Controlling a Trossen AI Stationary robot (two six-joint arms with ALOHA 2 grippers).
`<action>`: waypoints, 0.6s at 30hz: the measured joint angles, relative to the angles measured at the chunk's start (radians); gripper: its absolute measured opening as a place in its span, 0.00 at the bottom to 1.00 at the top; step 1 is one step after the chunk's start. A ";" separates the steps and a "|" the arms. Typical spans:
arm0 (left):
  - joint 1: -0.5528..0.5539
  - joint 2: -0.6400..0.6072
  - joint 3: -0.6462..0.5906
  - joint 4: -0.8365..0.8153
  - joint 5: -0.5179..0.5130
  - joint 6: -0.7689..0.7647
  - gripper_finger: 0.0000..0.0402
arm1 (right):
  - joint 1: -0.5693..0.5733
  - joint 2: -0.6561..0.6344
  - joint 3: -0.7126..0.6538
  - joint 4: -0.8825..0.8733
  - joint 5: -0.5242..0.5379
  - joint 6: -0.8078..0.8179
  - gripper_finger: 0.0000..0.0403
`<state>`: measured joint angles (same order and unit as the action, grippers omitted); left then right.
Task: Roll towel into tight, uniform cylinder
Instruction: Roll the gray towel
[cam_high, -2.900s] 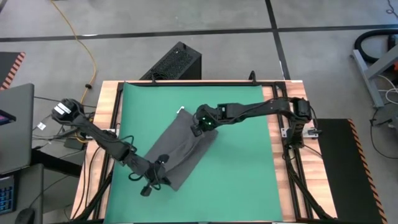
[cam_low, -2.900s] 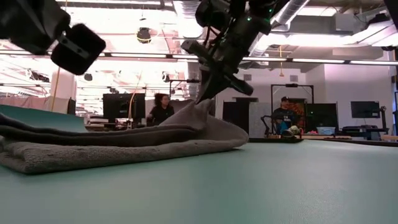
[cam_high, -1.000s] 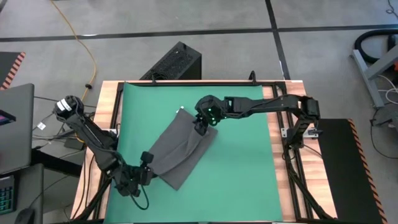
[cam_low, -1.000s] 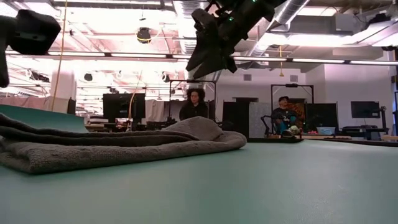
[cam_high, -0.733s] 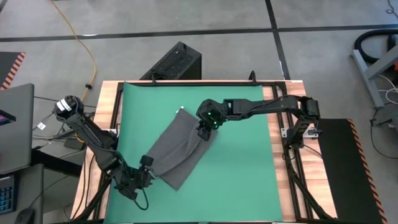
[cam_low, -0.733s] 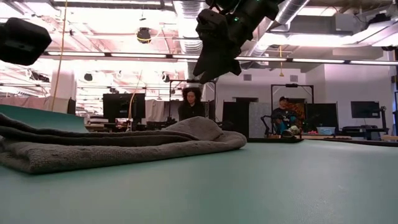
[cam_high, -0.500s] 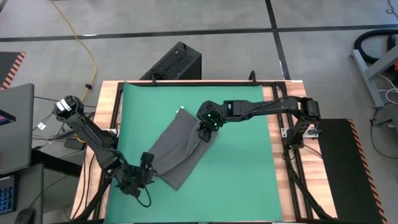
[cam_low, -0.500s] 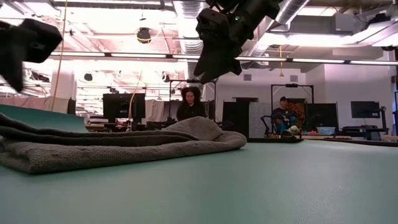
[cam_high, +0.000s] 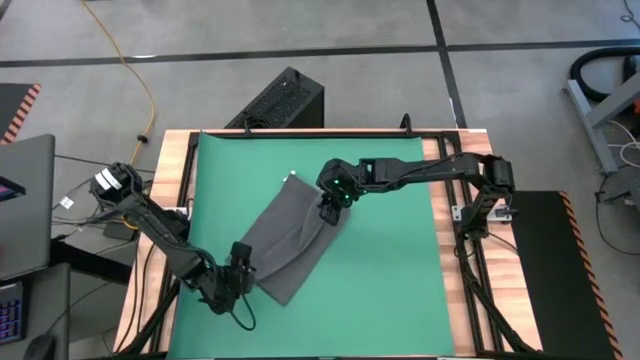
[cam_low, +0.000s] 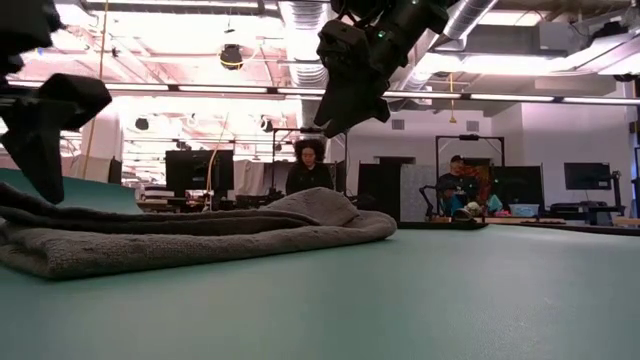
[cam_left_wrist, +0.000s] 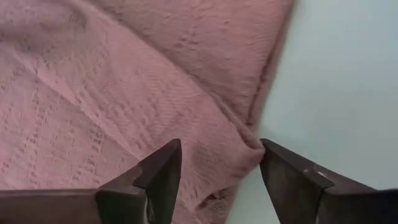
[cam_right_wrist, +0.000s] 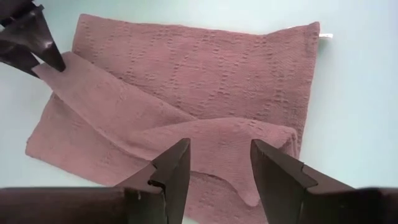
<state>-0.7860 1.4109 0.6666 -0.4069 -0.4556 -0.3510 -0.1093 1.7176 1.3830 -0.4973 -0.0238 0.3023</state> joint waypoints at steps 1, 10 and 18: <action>0.004 -0.001 0.000 -0.002 0.003 -0.006 0.48 | 0.000 0.000 0.000 0.000 0.000 0.000 0.47; 0.034 -0.032 0.000 -0.040 0.086 -0.055 0.12 | 0.013 0.000 0.000 -0.026 0.000 0.016 0.47; 0.034 -0.100 0.020 -0.180 0.024 -0.199 0.01 | 0.075 0.000 0.000 -0.082 0.000 0.029 0.47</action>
<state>-0.7517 1.3107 0.6865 -0.5873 -0.4320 -0.5497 -0.0342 1.7180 1.3827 -0.5796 -0.0238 0.3317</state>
